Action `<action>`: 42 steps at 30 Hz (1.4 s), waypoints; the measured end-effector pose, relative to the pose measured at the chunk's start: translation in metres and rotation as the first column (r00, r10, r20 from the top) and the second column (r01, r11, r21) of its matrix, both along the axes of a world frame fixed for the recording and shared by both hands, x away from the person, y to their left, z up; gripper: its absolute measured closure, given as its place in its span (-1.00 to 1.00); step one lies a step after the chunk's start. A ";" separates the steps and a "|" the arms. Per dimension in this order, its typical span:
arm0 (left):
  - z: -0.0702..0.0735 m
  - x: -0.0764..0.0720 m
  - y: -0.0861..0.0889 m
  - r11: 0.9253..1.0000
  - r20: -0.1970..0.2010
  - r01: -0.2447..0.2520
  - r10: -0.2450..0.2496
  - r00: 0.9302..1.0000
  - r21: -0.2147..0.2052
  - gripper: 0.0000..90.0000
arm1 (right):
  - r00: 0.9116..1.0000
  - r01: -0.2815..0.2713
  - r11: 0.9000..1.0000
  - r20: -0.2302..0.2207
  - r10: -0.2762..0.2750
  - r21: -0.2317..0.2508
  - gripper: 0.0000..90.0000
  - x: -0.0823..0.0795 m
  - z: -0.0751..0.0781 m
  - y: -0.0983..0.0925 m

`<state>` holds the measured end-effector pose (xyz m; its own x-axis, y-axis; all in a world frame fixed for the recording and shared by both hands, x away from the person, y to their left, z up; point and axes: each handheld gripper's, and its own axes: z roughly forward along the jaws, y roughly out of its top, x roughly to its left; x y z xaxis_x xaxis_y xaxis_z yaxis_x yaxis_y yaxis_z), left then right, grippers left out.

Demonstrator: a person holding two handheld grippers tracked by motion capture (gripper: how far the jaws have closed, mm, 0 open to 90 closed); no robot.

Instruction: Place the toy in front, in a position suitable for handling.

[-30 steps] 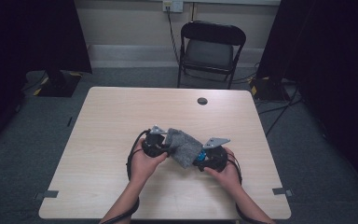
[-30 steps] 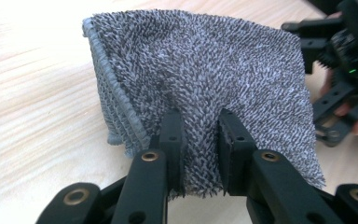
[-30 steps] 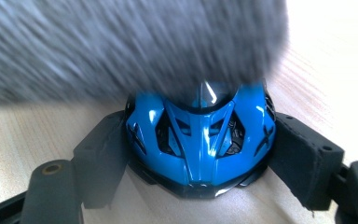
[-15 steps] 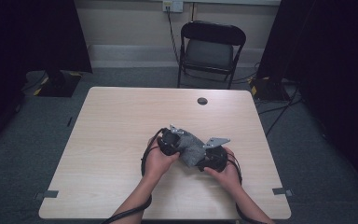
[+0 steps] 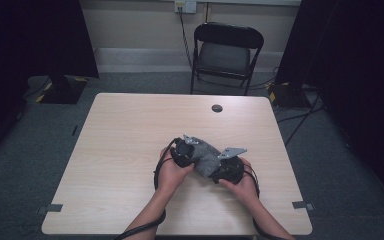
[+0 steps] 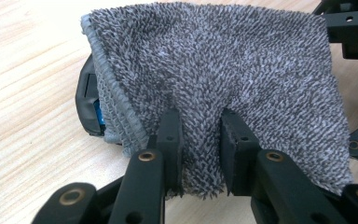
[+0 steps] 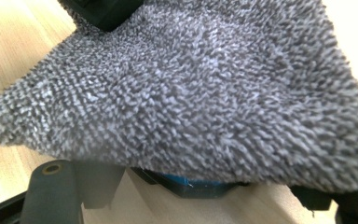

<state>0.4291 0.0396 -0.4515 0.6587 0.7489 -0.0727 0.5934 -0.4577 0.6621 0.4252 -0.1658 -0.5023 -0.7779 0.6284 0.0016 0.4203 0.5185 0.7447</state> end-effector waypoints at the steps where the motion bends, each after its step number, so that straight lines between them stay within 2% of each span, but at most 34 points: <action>1: 0.000 0.000 0.000 1.000 -0.001 -0.001 0.001 1.000 -0.004 0.60 | 1.000 0.000 1.000 0.000 0.000 0.000 -0.48 0.000 0.000 0.000; 2: 0.000 0.000 0.001 1.000 0.001 0.008 -0.008 1.000 0.009 0.60 | 1.000 0.000 1.000 0.000 0.000 0.000 -0.48 0.000 0.000 0.000; 4: 0.000 0.000 0.000 1.000 0.000 0.007 -0.007 1.000 0.010 0.61 | 1.000 0.000 1.000 0.000 0.000 0.000 -0.48 0.000 0.000 0.000; 10: 0.000 0.003 -0.001 1.000 0.008 -0.027 0.027 1.000 0.014 0.62 | 1.000 0.001 1.000 0.000 -0.001 0.001 -0.48 0.000 0.000 0.000; 14: 0.001 0.004 0.001 0.998 0.019 -0.042 0.042 0.999 0.036 0.61 | 1.000 0.001 1.000 0.000 -0.001 0.001 -0.48 0.000 0.000 0.000; 19: -0.001 0.008 0.005 0.997 0.009 -0.071 0.070 0.997 0.012 0.62 | 1.000 0.001 1.000 0.000 -0.001 0.001 -0.48 0.000 0.000 0.000; 30: 0.001 0.013 0.010 0.995 0.020 -0.099 0.098 0.995 0.023 0.62 | 1.000 0.000 1.000 0.000 0.000 0.000 -0.47 0.000 0.000 0.000; 34: 0.003 0.017 0.013 0.994 0.027 -0.097 0.096 0.995 0.048 0.62 | 1.000 0.000 1.000 0.000 0.000 0.000 -0.47 0.000 0.000 0.000; 42: 0.004 0.021 0.019 0.992 0.012 -0.121 0.121 0.993 0.028 0.63 | 1.000 0.001 1.000 0.001 -0.001 0.001 -0.47 0.000 0.000 0.000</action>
